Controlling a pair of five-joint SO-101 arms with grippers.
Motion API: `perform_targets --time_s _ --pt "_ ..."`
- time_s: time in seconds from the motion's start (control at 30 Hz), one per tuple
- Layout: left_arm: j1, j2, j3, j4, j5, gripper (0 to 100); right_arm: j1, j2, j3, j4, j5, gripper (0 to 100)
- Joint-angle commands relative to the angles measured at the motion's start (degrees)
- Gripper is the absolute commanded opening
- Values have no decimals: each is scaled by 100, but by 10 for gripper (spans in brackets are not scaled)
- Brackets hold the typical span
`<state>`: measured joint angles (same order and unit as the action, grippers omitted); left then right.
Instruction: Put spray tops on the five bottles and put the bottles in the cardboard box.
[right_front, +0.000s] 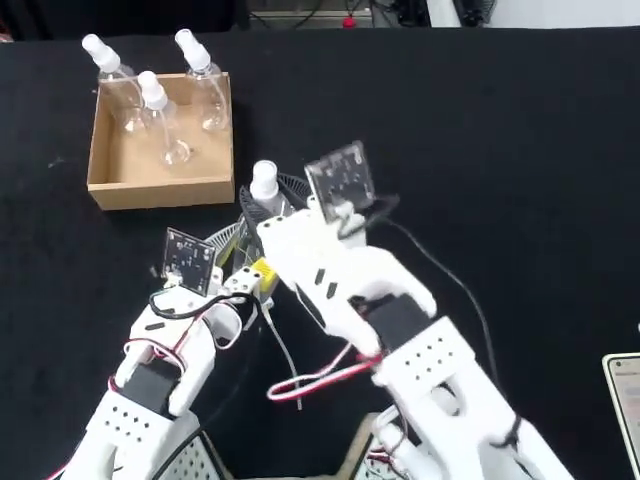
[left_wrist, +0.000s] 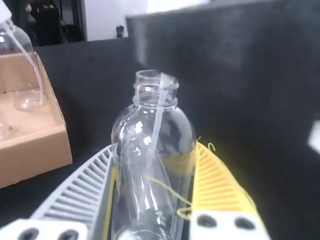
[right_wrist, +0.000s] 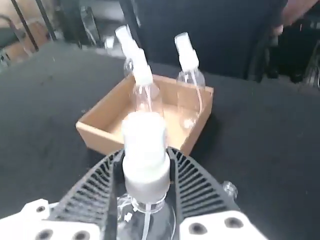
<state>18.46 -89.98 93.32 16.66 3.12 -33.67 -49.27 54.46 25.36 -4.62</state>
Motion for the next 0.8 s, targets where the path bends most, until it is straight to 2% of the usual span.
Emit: perform_targets --time_s 0.0,0.33,0.57,0.77 --pt "-22 -70 -13 -105 18 76 -97 470 -769 475 70 28" --pt "-22 -70 -4 -105 9 76 -97 497 -831 589 70 31" --pt "-48 -70 -4 -114 9 76 -105 497 -840 721 79 194" --pt "-75 -70 -13 -132 9 76 -114 497 -857 765 123 144"
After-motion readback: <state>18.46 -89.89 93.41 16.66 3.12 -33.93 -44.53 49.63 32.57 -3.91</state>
